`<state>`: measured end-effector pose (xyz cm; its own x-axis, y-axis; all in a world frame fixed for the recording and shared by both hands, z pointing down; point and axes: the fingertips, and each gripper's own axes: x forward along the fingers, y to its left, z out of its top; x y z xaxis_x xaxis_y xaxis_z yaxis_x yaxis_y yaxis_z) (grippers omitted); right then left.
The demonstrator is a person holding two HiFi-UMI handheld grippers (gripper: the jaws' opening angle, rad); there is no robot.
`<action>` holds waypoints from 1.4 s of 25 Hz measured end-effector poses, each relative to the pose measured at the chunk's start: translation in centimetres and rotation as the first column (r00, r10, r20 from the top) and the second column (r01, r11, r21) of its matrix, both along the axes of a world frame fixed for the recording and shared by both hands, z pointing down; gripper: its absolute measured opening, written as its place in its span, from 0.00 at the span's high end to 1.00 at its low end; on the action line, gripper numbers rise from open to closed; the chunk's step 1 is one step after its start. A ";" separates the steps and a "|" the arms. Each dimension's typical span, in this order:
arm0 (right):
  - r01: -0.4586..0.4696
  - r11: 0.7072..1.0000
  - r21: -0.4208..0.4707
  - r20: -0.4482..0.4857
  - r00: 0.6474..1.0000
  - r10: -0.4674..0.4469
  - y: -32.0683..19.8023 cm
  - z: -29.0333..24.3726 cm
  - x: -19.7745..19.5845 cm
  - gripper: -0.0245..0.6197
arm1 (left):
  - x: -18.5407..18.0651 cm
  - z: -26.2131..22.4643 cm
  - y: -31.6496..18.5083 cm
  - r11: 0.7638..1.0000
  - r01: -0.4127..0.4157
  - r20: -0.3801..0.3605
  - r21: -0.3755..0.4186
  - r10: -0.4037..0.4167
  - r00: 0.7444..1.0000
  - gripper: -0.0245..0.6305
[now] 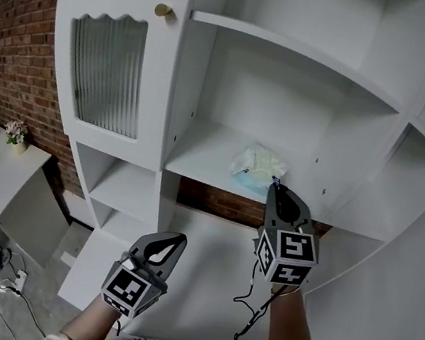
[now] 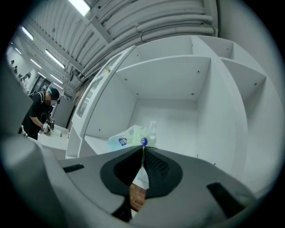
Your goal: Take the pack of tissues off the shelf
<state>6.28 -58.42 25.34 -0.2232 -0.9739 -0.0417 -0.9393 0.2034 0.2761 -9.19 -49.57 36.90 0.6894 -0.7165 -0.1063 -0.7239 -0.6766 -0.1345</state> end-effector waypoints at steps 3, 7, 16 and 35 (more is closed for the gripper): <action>0.009 1.000 0.028 0.004 1.000 -0.009 1.4 -0.1 0.1 0.94 | -0.1 0.2 0.3 1.000 0.003 0.002 -0.023 -0.003 1.000 0.94; 0.048 0.997 0.063 0.030 0.998 -0.050 3.9 0.2 -0.5 0.94 | 0.0 0.7 0.8 0.999 -0.004 -0.012 -0.034 0.003 1.000 0.94; 0.097 0.995 0.013 0.083 0.992 -0.098 8.5 6.1 -2.0 0.94 | -1.3 1.5 2.1 0.998 0.012 -0.017 -0.055 -0.013 1.000 0.94; 0.113 0.985 -0.132 0.201 0.976 -0.085 14.1 18.7 -2.3 0.95 | -2.2 4.2 3.9 0.991 0.021 -0.035 -0.134 -0.026 0.999 0.94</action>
<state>4.01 -44.27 44.04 -0.3205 -0.9463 0.0437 -0.9451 0.3225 0.0525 -11.34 -45.71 41.14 0.6698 -0.7418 -0.0336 -0.7425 -0.6697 -0.0175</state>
